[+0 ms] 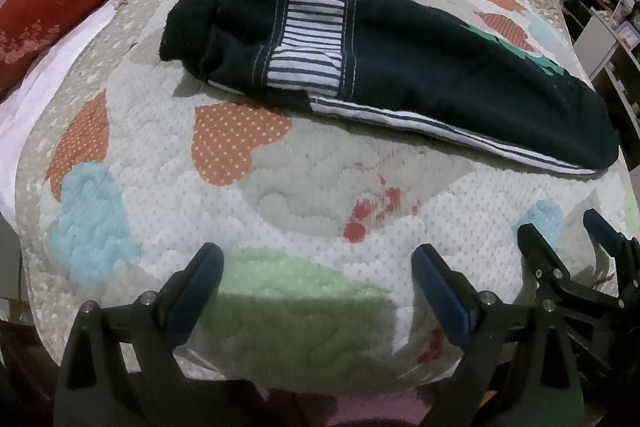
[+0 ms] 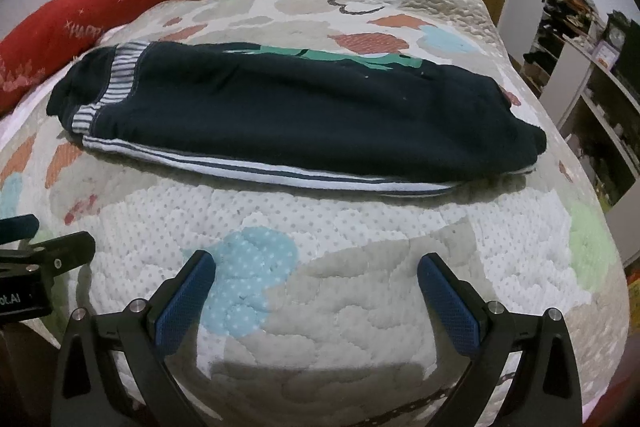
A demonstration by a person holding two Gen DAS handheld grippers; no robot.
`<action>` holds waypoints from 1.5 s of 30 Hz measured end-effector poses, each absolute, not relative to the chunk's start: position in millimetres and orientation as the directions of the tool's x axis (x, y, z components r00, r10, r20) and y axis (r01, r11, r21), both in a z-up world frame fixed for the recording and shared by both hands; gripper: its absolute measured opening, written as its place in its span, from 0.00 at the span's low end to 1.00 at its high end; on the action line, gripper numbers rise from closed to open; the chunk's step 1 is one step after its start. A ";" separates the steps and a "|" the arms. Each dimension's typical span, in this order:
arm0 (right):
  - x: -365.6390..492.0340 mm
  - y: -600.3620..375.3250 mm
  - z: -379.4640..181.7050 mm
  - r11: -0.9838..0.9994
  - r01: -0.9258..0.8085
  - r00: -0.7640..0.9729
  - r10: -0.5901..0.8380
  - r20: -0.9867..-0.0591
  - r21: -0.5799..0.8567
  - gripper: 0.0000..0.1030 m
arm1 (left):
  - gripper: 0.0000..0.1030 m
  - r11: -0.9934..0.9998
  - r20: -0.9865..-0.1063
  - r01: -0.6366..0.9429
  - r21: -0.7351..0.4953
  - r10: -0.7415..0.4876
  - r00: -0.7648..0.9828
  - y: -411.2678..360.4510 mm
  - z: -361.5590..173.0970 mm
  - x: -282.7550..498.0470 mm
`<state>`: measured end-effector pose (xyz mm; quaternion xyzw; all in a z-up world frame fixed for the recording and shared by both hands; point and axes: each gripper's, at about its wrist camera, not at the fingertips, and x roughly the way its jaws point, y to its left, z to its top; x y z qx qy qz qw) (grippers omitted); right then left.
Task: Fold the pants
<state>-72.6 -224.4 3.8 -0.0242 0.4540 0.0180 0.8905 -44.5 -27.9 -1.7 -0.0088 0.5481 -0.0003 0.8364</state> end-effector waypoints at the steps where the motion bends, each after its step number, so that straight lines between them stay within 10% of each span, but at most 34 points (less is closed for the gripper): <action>1: -70.9 -224.6 4.1 0.998 -0.056 0.582 0.009 -0.813 -0.028 1.00 | 0.93 1.000 -0.918 -0.010 -0.012 -0.007 0.397 -28.4 -1.6 -44.9; 23: -62.9 -335.3 35.5 0.973 0.056 0.604 0.144 -0.784 0.222 0.96 | 0.93 0.996 -0.847 0.068 -0.054 -0.082 0.526 -28.4 56.6 -33.7; 26: -58.2 -348.3 38.7 0.963 0.057 0.592 0.180 -0.785 0.264 0.80 | 0.93 0.990 -0.864 0.040 -0.134 -0.136 0.484 -16.8 47.4 -17.2; 28: -54.3 -352.7 37.1 0.946 0.041 0.568 0.243 -0.787 0.322 0.51 | 0.93 0.980 -0.862 0.002 -0.200 -0.178 0.475 -2.9 42.8 -7.6; 38: -26.0 -348.9 29.8 0.897 0.060 0.537 0.341 -0.772 0.438 0.48 | 0.93 0.984 -0.871 -0.047 -0.170 -0.128 0.475 35.9 29.6 45.0; 40: -19.0 -349.1 25.6 0.891 0.067 0.519 0.354 -0.778 0.450 0.48 | 0.68 0.983 -0.876 -0.025 -0.182 -0.151 0.459 36.8 22.5 56.8; 41: -14.1 -347.8 22.7 0.888 0.071 0.508 0.360 -0.783 0.455 0.48 | 0.36 0.987 -0.888 -0.032 -0.156 -0.126 0.443 36.7 19.0 62.7; 45: 5.0 -349.9 15.2 0.881 0.097 0.485 0.364 -0.795 0.463 0.12 | 0.14 0.973 -0.870 -0.006 -0.232 -0.205 0.448 40.4 27.5 64.5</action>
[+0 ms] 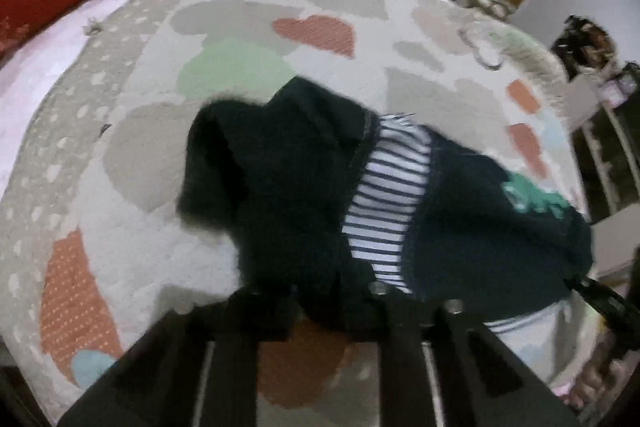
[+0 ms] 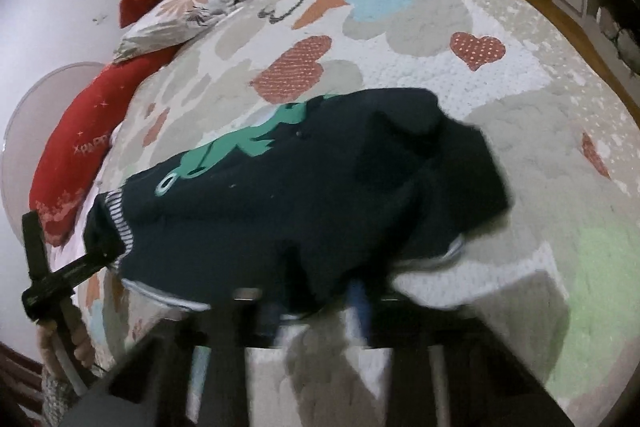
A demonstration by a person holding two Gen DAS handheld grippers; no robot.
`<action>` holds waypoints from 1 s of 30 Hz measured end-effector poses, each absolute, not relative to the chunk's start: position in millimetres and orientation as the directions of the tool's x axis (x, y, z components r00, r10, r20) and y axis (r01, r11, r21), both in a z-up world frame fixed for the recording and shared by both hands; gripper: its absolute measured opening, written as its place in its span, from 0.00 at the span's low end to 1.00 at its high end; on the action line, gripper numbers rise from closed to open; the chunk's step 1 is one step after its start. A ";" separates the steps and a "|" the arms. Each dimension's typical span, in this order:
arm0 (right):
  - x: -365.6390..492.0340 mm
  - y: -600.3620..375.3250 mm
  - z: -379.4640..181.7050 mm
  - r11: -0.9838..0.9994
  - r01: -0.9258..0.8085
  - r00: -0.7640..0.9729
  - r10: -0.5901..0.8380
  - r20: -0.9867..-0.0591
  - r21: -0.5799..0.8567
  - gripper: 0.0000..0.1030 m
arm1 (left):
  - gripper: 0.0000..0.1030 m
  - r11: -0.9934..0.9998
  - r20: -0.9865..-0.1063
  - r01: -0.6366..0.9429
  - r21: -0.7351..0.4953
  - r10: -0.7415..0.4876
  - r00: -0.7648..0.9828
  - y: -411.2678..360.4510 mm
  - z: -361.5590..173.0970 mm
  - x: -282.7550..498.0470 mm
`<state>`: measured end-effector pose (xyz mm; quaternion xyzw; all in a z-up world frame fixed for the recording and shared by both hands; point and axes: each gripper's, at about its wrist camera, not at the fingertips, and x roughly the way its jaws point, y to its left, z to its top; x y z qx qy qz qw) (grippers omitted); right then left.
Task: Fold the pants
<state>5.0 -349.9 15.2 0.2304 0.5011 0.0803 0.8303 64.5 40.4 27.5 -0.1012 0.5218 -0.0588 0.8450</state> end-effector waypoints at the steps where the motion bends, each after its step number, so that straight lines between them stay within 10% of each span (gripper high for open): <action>1: 7.0 -352.1 16.1 0.873 0.097 0.488 0.377 -0.787 0.478 0.09 | 0.14 0.971 -0.862 0.005 -0.238 -0.213 0.459 40.4 32.7 62.2; 30: 71.0 -344.4 113.9 0.890 -0.028 0.597 0.380 -0.707 0.455 0.06 | 0.11 0.844 -0.781 -0.101 -0.526 -0.433 0.450 80.5 74.0 147.6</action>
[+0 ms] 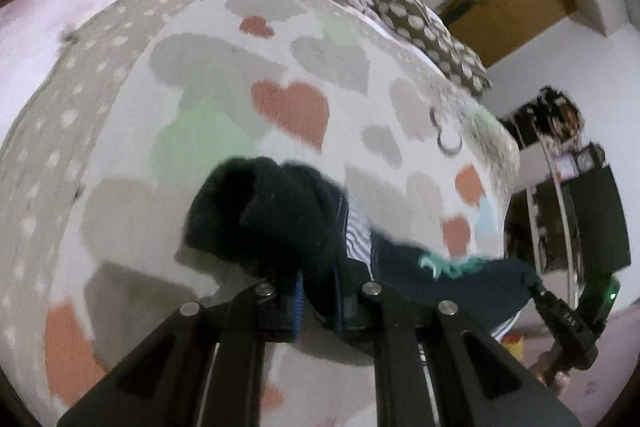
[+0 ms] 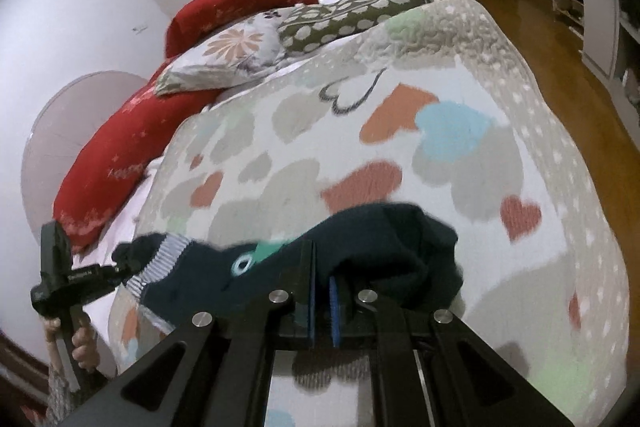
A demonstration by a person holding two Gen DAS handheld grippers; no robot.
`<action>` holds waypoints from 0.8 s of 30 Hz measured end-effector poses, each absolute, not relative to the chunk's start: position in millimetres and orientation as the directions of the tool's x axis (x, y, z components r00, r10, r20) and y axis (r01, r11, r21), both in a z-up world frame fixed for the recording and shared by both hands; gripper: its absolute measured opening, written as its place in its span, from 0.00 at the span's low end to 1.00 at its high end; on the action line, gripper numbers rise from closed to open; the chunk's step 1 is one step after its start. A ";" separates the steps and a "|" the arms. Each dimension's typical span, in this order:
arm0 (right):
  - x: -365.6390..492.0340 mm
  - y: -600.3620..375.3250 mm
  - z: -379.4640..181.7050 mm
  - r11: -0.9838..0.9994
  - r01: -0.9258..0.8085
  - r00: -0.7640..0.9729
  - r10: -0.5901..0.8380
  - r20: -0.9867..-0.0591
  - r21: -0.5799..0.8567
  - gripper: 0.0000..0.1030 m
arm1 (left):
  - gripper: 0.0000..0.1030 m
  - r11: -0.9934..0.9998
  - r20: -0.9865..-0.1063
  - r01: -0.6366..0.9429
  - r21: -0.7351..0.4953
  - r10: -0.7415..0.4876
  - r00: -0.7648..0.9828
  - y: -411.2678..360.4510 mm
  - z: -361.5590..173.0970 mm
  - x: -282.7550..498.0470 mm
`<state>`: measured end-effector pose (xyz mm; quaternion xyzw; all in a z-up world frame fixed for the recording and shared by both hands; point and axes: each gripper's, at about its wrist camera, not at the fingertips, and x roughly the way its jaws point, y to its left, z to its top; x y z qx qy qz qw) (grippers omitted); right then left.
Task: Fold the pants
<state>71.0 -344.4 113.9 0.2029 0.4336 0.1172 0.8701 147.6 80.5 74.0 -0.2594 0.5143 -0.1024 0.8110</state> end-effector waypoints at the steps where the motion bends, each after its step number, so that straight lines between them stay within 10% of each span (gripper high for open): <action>1: 85.2 -346.1 113.2 0.890 -0.012 0.596 0.373 -0.711 0.456 0.06 | 0.11 0.840 -0.780 -0.110 -0.532 -0.435 0.450 81.5 70.6 160.7; 8: 179.3 -359.7 77.0 0.868 0.156 0.573 0.309 -0.759 0.471 0.11 | 0.20 0.831 -0.793 -0.163 -0.532 -0.421 0.440 79.0 50.3 218.2; 12: 182.8 -353.6 71.2 0.897 0.141 0.573 0.271 -0.773 0.419 0.28 | 0.42 0.837 -0.767 -0.096 -0.538 -0.439 0.468 81.7 60.4 212.1; 24: 146.5 -356.6 72.1 0.963 0.118 0.578 0.132 -0.805 0.243 0.65 | 0.62 0.852 -0.784 -0.090 -0.516 -0.428 0.449 94.8 56.7 175.9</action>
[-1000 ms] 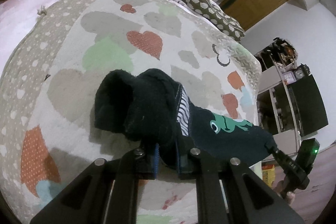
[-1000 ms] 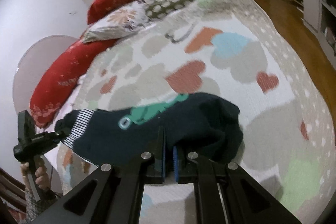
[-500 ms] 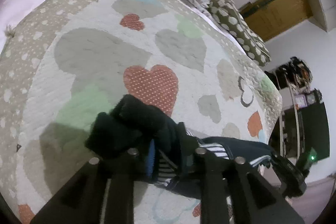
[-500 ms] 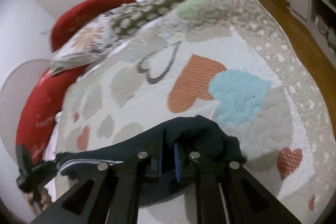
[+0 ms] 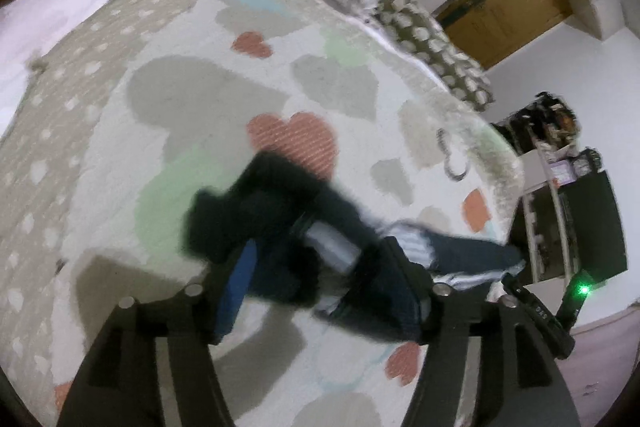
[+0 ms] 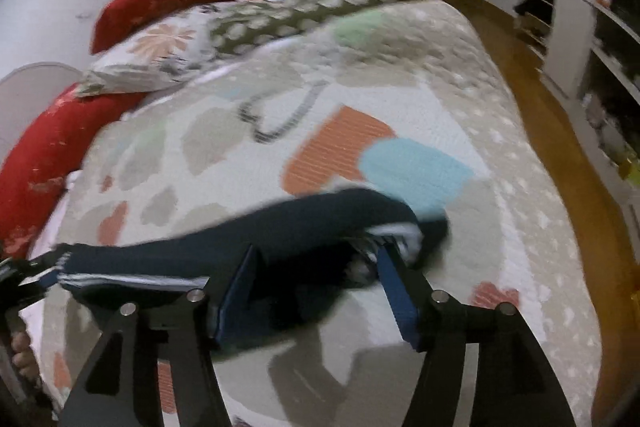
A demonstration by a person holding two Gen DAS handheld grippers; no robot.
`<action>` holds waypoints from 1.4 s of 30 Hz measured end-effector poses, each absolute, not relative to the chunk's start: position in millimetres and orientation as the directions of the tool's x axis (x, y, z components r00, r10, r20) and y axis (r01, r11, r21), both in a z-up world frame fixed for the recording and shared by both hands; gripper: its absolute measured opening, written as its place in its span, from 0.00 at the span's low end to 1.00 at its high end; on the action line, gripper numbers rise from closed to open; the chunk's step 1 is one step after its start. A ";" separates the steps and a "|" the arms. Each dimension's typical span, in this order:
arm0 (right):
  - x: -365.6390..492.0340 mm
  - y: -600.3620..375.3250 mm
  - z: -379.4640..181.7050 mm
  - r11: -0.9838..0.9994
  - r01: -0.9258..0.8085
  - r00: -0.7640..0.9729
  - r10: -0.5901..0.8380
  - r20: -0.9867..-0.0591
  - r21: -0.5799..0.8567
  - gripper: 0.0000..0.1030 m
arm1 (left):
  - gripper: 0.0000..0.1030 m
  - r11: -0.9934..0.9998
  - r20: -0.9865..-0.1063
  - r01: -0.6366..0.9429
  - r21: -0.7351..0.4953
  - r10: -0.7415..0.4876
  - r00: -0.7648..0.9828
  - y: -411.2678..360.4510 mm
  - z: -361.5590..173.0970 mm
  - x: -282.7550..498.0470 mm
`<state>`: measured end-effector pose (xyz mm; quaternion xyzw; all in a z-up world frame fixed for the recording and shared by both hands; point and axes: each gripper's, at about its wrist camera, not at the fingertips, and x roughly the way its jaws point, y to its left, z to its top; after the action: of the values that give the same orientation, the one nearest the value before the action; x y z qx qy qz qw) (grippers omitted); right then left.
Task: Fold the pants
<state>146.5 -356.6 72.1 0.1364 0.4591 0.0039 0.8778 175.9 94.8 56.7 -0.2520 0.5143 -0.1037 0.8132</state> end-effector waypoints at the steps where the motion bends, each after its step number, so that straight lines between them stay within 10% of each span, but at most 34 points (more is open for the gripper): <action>1: 143.1 -362.6 65.6 0.959 0.139 0.560 0.129 -0.819 0.246 0.65 | 0.62 0.864 -0.804 -0.098 -0.494 -0.410 0.431 95.0 51.6 170.3; 7: 109.3 -390.1 30.7 0.938 0.227 0.472 0.131 -0.872 0.263 0.65 | 0.61 0.871 -0.839 -0.115 -0.478 -0.413 0.354 96.2 30.4 138.0; 22: 165.4 -288.2 62.6 0.756 0.038 0.505 0.550 -0.665 0.654 0.64 | 0.61 0.676 -0.641 -0.067 -0.734 -0.656 0.398 31.5 38.0 194.3; 23: 171.0 -286.5 59.0 0.748 0.057 0.508 0.548 -0.664 0.661 0.62 | 0.41 0.687 -0.651 -0.061 -0.724 -0.650 0.392 30.7 36.7 196.9; 25: 178.5 -283.7 51.3 0.760 0.095 0.503 0.521 -0.689 0.643 0.23 | 0.13 0.707 -0.673 -0.056 -0.705 -0.641 0.370 30.5 33.2 196.2; 28: 176.3 -286.0 40.6 0.734 0.103 0.490 0.550 -0.676 0.671 0.08 | 0.11 0.715 -0.673 -0.036 -0.698 -0.638 0.373 34.4 32.0 187.5; 42: 63.9 -278.5 71.6 0.769 -0.069 0.523 0.570 -0.634 0.635 0.05 | 0.10 0.787 -0.703 0.017 -0.617 -0.560 0.438 41.3 48.0 67.2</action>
<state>63.9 -278.5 71.6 0.2794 0.4486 0.1933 0.8267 67.2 41.3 48.0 -0.2724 0.4986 -0.1796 0.8031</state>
